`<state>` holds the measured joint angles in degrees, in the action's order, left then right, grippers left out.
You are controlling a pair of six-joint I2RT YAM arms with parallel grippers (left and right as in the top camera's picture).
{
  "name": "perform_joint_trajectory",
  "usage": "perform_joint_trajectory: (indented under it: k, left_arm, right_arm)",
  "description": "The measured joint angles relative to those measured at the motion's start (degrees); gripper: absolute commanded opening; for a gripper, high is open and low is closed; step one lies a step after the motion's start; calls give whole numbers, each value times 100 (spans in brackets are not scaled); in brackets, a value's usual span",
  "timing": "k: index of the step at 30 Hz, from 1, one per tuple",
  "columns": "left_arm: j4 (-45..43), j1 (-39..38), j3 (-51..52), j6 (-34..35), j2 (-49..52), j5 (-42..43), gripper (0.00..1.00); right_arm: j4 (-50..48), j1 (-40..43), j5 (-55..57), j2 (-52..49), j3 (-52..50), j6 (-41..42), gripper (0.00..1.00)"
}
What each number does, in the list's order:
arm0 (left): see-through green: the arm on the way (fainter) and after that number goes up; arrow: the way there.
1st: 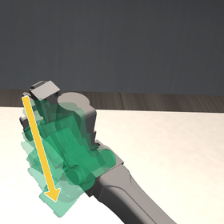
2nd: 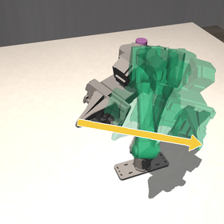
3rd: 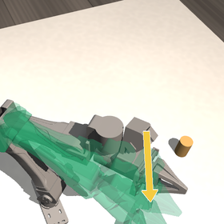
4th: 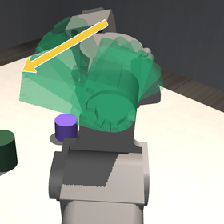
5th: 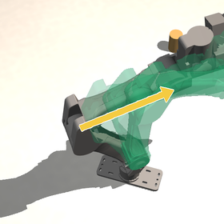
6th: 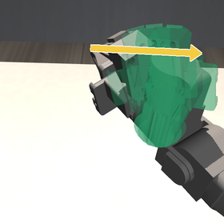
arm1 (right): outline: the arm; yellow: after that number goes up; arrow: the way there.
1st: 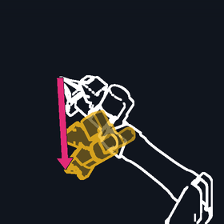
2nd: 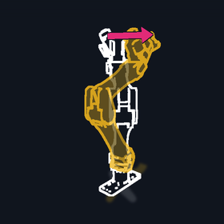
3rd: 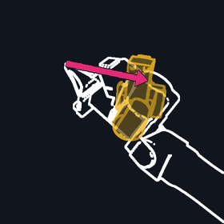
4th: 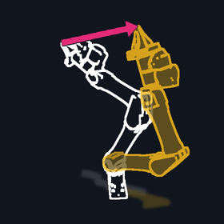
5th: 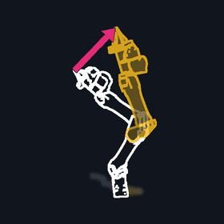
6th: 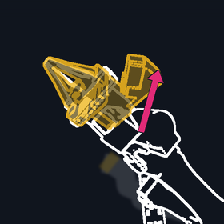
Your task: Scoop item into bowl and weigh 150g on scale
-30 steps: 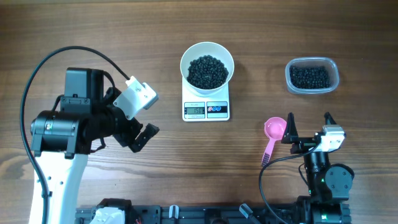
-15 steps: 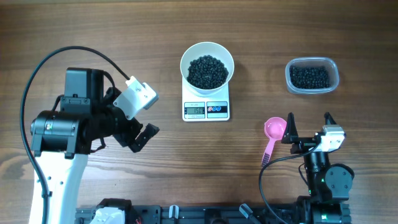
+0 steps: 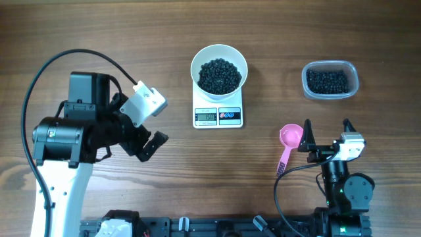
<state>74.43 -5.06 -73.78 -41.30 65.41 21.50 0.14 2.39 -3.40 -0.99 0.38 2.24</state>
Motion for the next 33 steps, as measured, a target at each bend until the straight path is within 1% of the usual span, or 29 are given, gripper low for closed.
perform_joint_trajectory:
  k: [15,18,23,30,33]
  left_arm:
    - [-76,-31,0,50,-11,514,100]
    - [-341,-107,0,387,-142,590,100]
    - [-1084,-328,0,1456,-721,529,100]
    - [-1519,-540,0,2592,-1351,450,100]
    - [-1602,-538,33,2820,-1569,448,100]
  right_arm:
    - [0,0,0,0,0,0,100]
    - [0,0,2,0,0,0,100]
    - [-2,0,0,0,0,0,100]
    - [-2,0,2,0,0,0,100]
    - [-2,0,2,0,0,0,100]
